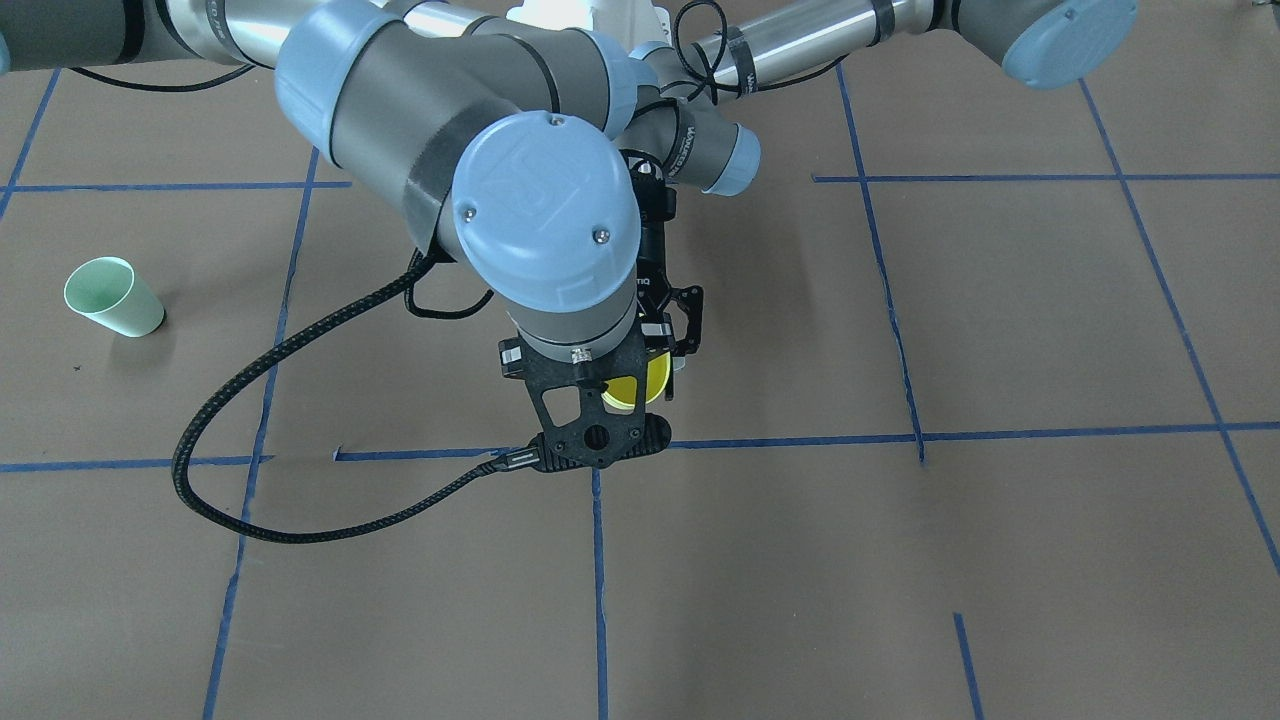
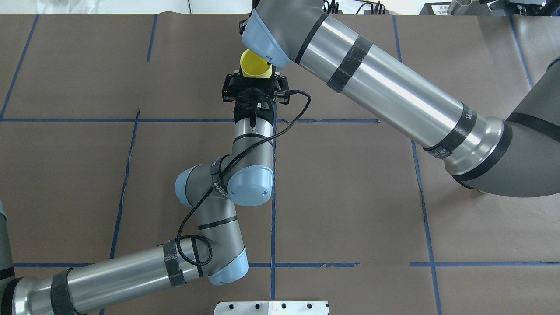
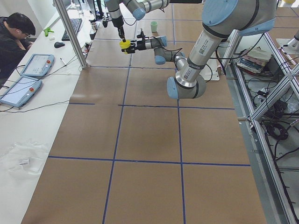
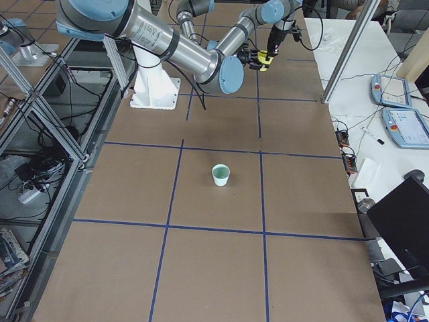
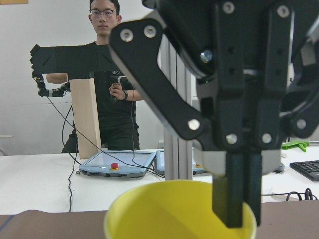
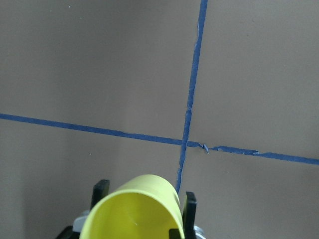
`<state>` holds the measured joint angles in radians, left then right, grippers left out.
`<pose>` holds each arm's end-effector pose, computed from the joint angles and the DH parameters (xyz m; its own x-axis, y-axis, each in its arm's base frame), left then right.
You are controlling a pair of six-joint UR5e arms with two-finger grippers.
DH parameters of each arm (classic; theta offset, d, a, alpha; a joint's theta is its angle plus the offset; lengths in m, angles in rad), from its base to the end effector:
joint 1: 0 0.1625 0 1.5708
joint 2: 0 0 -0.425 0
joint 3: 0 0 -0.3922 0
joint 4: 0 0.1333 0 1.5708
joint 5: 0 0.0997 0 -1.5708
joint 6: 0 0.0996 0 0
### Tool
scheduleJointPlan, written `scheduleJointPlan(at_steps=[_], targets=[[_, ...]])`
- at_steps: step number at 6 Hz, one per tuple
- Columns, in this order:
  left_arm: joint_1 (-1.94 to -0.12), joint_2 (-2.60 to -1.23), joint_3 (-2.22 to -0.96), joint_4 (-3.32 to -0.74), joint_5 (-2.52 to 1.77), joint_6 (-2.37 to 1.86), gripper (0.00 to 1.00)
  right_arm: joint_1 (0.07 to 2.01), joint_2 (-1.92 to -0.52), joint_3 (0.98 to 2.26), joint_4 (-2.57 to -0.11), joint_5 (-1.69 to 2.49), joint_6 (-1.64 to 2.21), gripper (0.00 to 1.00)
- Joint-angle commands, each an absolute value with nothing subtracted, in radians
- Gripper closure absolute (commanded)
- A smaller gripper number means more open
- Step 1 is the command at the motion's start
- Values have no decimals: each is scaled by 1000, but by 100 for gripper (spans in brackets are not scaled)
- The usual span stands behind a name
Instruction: Transfer and stack yellow cup on green cup
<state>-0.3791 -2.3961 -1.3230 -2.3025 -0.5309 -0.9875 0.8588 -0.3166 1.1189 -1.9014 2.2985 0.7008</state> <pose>0.5835 -0.4684 0.1534 0.7300 0.0094 -0.6834 0.6700 0.1880 0.7182 -0.4713 -0.6488 0.0338 0.6564 -0.1129 0.7459 0.2077 0.9776 -0.0348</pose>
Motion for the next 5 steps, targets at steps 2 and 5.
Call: scheduleJointPlan(at_steps=[2,5], targets=[[-379,-2395,-1324,-2301,-532,-979,0,862,-310,1126,-1904,2298,710,100],[-376,-2376,-1324,-2301,-531,-977,0,978,-214,1129,-1904,2359,738,100]])
